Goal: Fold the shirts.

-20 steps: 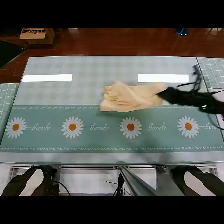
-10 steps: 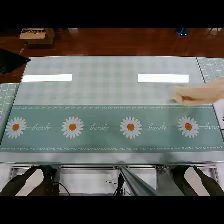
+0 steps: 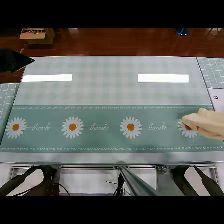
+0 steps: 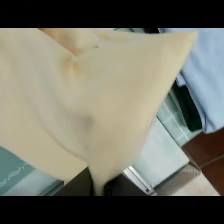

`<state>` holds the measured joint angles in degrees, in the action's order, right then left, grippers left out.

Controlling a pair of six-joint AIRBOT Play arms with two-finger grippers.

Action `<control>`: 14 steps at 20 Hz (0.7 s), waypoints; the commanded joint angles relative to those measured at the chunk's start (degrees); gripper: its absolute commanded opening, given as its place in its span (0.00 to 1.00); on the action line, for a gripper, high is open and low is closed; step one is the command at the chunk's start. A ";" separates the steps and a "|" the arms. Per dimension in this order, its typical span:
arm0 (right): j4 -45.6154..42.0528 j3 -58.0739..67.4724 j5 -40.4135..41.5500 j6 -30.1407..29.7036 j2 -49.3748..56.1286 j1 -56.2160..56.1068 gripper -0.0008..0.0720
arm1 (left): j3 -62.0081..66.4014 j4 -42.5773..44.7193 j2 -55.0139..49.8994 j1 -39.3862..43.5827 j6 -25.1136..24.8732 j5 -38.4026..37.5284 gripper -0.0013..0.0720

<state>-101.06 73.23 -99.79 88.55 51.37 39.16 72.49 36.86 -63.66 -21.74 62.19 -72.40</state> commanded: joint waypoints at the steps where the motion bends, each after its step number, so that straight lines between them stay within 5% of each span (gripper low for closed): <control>1: -4.72 -4.96 -6.60 1.27 -0.57 5.66 0.04 | 0.00 0.04 -1.27 -0.04 -2.14 1.36 0.04; 14: -18.18 -26.12 6.78 -4.98 -7.26 39.39 0.05 | 0.02 0.04 -1.27 -0.15 -2.97 9.99 0.04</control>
<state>-115.18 50.46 -96.77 86.37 44.38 73.80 72.49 36.88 -64.90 -21.85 59.31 -65.56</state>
